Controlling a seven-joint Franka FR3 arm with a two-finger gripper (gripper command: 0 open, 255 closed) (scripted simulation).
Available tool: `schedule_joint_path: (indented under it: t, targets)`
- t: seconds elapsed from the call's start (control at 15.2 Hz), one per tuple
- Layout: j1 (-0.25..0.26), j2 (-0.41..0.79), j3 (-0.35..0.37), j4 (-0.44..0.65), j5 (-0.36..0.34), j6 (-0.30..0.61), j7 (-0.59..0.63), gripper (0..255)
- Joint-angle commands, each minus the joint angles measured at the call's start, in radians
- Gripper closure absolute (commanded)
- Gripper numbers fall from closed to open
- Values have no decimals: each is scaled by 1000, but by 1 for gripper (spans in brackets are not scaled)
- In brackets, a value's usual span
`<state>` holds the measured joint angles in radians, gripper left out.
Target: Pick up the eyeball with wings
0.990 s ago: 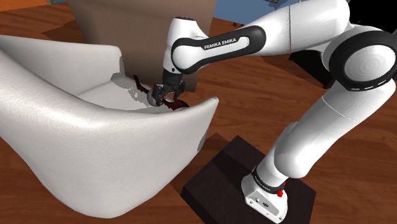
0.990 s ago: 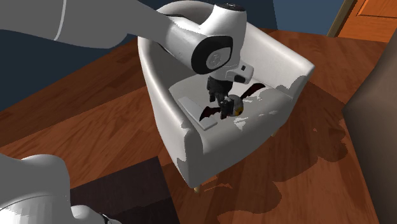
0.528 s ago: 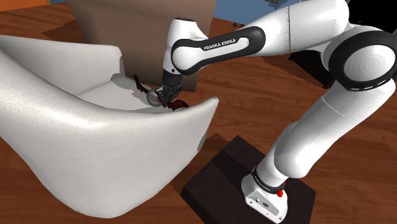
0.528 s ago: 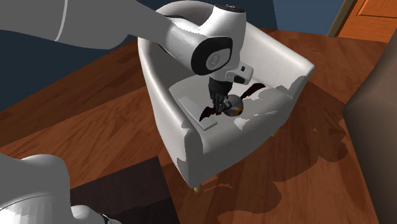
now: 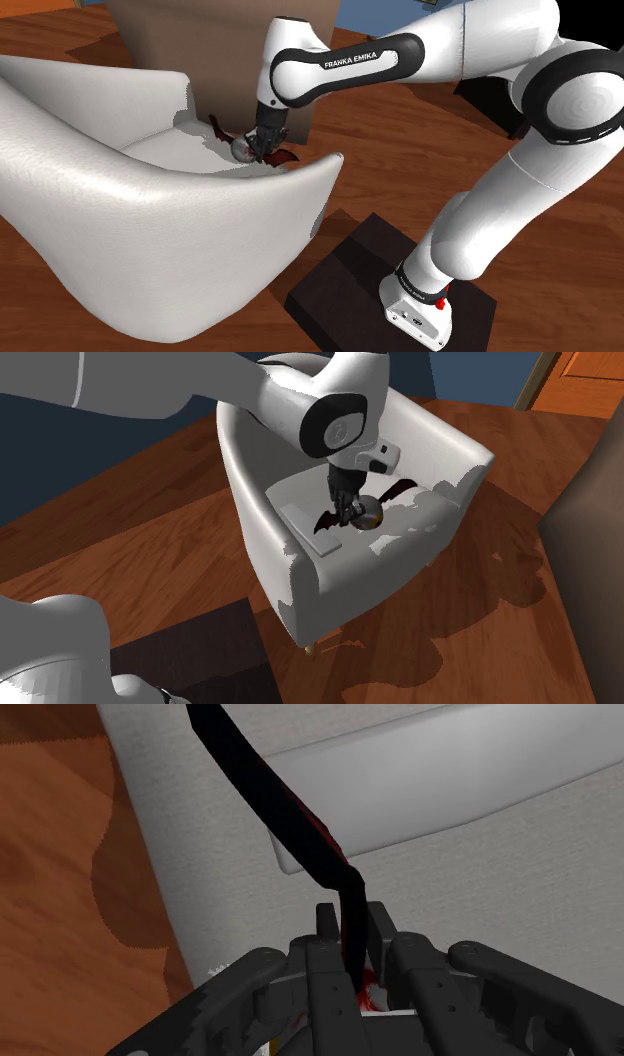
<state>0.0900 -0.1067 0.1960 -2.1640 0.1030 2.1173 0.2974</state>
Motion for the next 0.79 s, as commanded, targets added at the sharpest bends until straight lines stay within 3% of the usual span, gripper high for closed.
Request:
schedule_joint_path:
  t: [0.0,0.73]
  targets:
    - [-1,-9,-2,21,0,-29,-1,255]
    - [-3,-37,-6,115,0,-152,5,255]
